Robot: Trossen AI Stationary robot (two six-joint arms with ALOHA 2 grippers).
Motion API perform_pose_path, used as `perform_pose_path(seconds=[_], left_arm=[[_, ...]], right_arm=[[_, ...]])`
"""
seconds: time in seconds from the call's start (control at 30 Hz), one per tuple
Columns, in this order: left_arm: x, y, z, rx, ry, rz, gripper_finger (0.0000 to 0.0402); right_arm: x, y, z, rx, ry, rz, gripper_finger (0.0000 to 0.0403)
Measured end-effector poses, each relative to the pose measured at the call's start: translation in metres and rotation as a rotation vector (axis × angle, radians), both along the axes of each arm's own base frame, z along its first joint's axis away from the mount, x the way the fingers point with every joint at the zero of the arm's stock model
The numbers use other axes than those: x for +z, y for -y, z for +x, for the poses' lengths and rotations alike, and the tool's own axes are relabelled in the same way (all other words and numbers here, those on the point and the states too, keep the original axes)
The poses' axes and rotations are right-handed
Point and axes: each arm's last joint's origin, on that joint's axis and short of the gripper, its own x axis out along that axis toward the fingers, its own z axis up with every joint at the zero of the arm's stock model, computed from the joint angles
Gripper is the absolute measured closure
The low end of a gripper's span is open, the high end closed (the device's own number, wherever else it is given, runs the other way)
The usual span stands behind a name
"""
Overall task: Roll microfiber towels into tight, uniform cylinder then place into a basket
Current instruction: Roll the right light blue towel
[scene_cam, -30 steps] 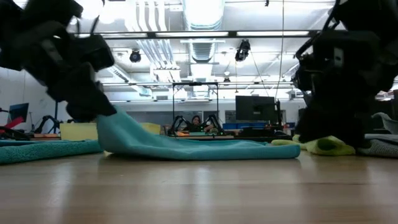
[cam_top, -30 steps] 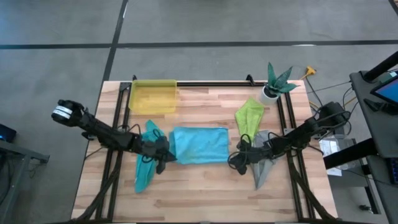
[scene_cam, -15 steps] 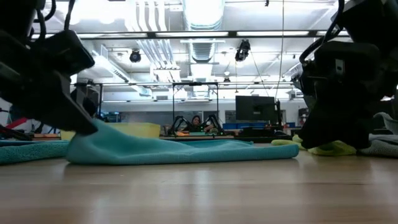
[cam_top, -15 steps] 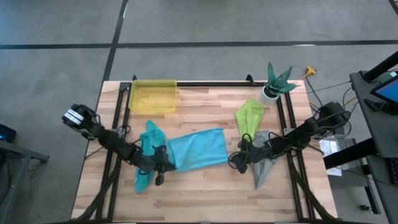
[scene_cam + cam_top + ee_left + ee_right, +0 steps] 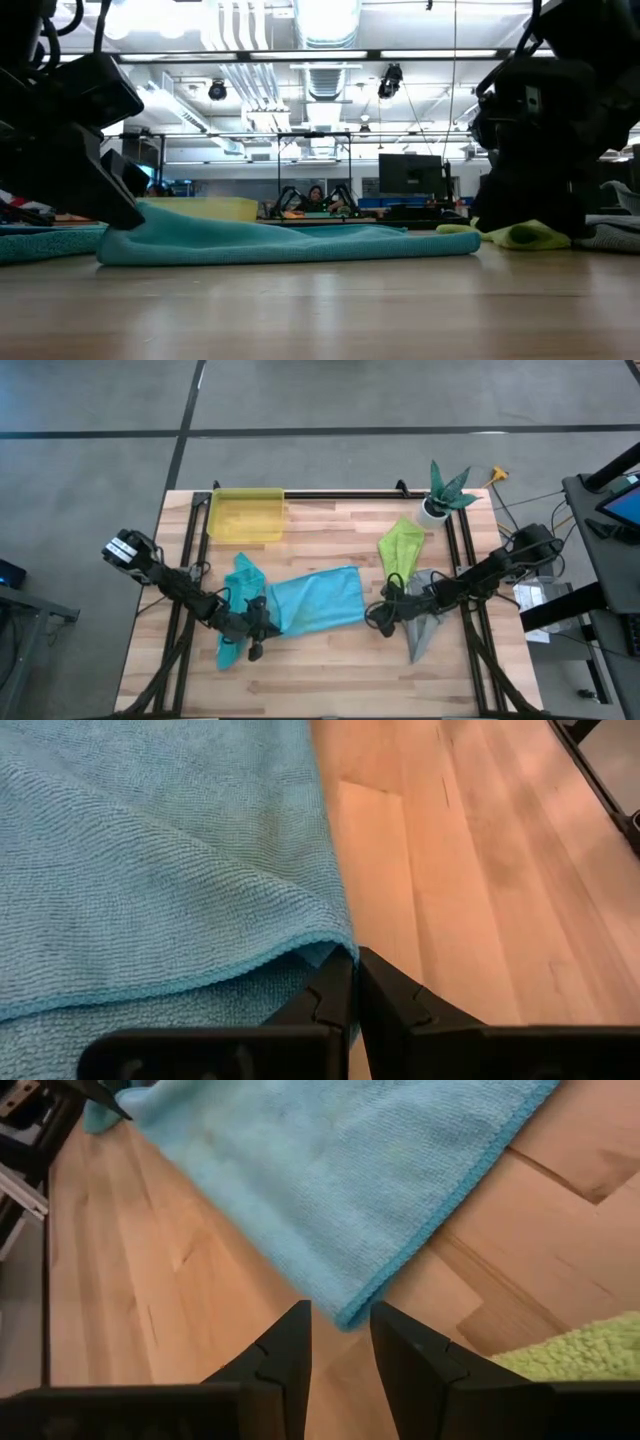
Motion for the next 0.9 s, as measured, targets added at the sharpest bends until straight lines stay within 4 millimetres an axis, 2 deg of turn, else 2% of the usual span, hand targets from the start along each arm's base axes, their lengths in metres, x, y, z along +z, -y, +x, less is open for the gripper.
perform_pose_path(seconds=[0.4,0.73,0.9], left_arm=[[0.0,0.0,0.0,-0.016,0.004,0.026,0.0401],[0.0,0.0,0.0,-0.02,0.008,0.044,0.0401],[0.0,0.0,0.0,-0.025,0.008,0.052,0.0401]], right_arm=[[0.002,0.004,0.005,-0.017,-0.01,0.063,0.0301],[0.004,0.012,0.012,-0.051,-0.093,0.106,0.0301],[-0.005,0.009,0.018,-0.013,-0.137,0.145,0.0301]])
